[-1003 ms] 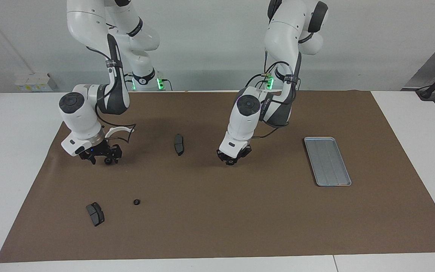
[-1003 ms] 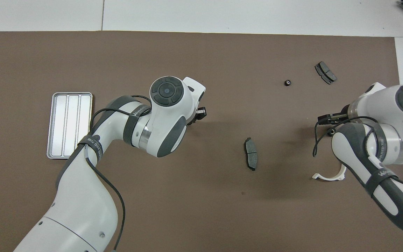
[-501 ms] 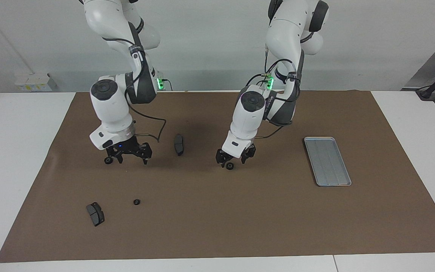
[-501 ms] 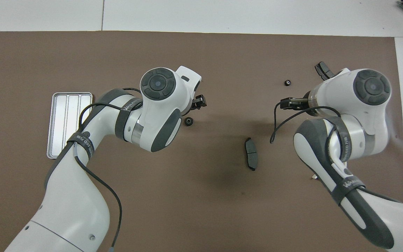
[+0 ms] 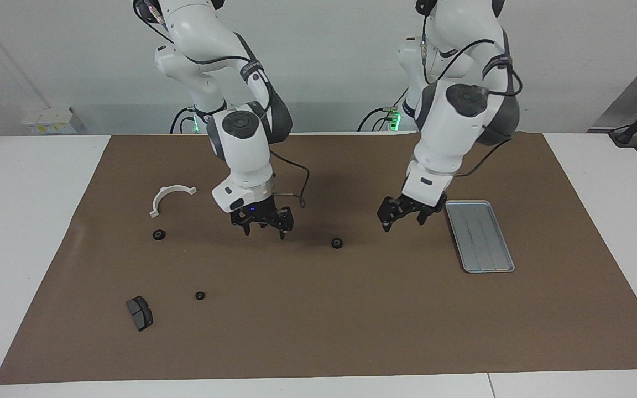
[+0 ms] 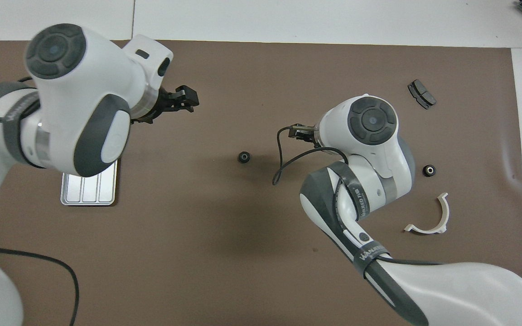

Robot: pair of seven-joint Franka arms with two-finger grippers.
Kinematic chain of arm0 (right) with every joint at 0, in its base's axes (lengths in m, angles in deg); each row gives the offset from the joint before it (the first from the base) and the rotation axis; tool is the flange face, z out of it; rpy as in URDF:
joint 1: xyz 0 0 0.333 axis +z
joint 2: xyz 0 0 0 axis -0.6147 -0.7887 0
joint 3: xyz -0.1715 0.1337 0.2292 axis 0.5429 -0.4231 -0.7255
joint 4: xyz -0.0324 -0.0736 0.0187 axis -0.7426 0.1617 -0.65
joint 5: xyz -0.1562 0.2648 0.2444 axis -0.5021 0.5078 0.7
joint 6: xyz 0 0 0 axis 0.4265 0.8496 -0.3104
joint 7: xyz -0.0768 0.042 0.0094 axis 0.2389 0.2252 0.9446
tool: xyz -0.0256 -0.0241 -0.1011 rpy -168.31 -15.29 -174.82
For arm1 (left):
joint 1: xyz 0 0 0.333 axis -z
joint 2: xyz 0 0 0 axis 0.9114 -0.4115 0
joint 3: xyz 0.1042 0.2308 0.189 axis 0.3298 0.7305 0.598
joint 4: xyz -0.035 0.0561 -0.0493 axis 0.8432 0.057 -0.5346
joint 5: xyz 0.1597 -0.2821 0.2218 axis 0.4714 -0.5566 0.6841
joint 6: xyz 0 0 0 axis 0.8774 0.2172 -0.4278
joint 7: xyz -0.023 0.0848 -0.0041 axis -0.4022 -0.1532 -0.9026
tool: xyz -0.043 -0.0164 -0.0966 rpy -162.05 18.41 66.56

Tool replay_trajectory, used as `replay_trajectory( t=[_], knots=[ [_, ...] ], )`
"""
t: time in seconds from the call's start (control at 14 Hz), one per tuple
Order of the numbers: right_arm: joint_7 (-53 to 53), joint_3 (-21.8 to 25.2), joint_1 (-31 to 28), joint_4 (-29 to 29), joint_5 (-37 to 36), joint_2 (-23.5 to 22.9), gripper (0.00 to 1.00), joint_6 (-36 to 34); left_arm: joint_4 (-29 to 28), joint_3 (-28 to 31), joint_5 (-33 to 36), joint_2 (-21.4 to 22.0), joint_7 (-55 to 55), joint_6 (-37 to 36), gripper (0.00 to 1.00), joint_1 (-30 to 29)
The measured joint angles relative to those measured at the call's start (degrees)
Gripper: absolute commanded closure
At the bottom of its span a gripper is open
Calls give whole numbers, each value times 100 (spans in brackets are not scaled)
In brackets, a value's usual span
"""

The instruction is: Place bearing gear from tray to pile

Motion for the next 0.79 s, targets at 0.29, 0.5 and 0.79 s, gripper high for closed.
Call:
replay_trajectory(
  t=[0.29,0.5,0.79],
  knots=[
    [-821,2,606,998,0,-897,0,-108,6,18,123,829,1116,-1075,0,-688],
    [-1140,9,905,2041,-10,-1626,0,-625,-21,27,159,1323,1820,-1543,0,-1114],
    [-1148,8,1043,2624,-10,-2026,1,-772,-367,26,521,1747,2264,-1656,0,-1349]
  ],
)
